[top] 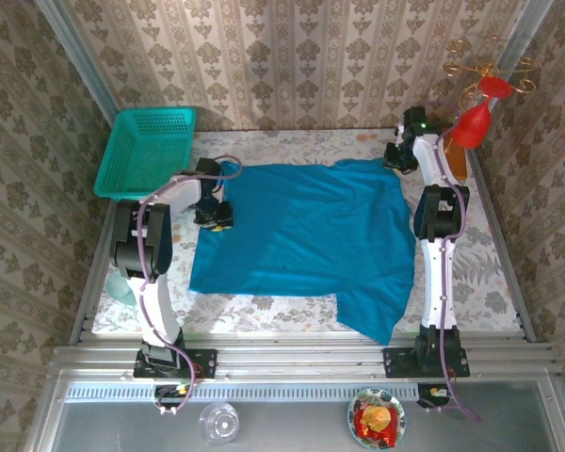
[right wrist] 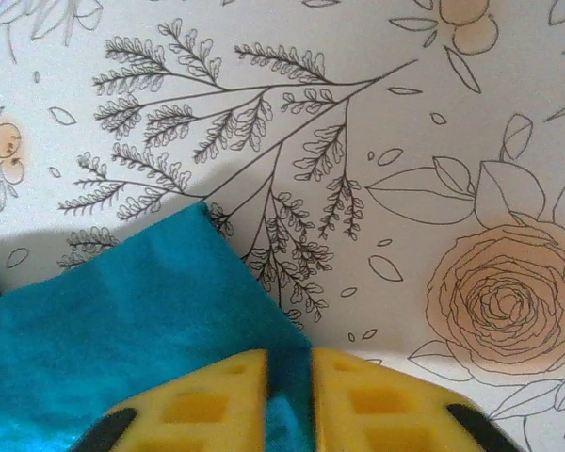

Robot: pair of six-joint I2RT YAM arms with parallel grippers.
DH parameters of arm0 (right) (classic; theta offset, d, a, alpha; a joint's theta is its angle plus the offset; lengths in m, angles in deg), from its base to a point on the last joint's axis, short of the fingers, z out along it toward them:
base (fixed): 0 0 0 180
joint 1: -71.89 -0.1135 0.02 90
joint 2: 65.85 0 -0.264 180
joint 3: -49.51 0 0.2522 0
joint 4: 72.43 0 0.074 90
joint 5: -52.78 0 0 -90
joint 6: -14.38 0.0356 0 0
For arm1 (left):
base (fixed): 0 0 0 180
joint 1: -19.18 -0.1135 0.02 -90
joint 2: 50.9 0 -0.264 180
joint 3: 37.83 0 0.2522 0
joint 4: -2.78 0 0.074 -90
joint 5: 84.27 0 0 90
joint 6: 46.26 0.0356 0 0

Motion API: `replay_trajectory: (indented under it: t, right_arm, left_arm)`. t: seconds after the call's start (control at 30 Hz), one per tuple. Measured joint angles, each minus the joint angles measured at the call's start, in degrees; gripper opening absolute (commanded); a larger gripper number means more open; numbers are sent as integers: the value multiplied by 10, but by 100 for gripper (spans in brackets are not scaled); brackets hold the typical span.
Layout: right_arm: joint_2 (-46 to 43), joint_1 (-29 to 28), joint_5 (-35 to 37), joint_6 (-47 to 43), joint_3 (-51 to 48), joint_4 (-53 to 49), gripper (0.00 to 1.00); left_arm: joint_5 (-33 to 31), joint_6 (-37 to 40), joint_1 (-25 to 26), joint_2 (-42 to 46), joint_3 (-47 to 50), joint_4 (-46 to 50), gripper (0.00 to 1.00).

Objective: Fold the inside-out t-shirt

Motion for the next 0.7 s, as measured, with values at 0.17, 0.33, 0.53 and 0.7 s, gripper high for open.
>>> replay_trajectory:
  t: [0.17, 0.33, 0.53, 0.7]
  right_arm:
    - [-12, 0, -8, 12, -7, 0, 0]
    - [-110, -9, -15, 14, -84, 1, 0]
    - [-310, -64, -17, 9, -266, 30, 0]
    - [-438, -138, -30, 3, -433, 47, 0]
  left_arm:
    - [7, -7, 0, 24, 5, 0, 25]
    - [10, -10, 1, 42, 10, 0, 25]
    - [10, -14, 1, 52, 23, -1, 25]
    - [10, -14, 4, 64, 37, -3, 26]
